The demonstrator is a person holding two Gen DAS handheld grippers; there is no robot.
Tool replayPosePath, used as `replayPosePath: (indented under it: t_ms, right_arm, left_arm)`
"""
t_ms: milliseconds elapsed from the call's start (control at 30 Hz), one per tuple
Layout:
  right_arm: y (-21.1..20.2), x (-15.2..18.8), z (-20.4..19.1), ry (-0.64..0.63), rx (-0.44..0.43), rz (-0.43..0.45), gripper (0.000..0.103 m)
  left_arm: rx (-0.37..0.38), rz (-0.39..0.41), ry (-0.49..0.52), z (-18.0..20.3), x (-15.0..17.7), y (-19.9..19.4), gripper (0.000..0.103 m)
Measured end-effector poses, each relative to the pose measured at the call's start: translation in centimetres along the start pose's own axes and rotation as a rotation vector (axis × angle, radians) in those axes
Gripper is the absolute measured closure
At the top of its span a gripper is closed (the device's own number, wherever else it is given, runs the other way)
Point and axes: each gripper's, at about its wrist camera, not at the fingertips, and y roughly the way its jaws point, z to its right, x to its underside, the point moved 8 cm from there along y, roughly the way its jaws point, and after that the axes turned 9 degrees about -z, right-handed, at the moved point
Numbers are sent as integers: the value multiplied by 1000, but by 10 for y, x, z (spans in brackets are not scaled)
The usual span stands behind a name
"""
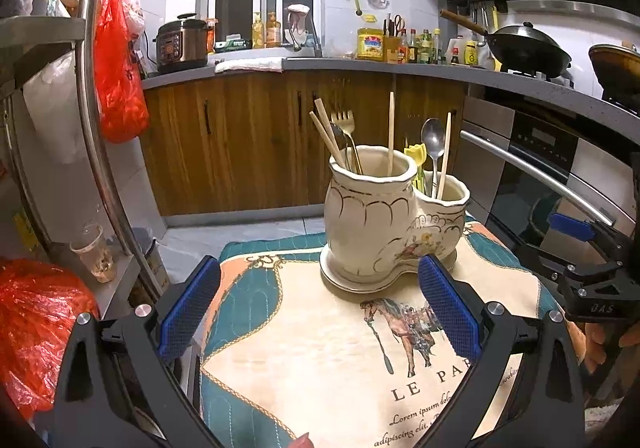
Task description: Organize utensils
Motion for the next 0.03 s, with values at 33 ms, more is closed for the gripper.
replayPosePath:
  t_ms: [33]
  right_arm:
    - [1, 0, -1, 1, 1, -3, 5]
  left_arm:
    - [3, -3, -2, 0, 0, 1, 6]
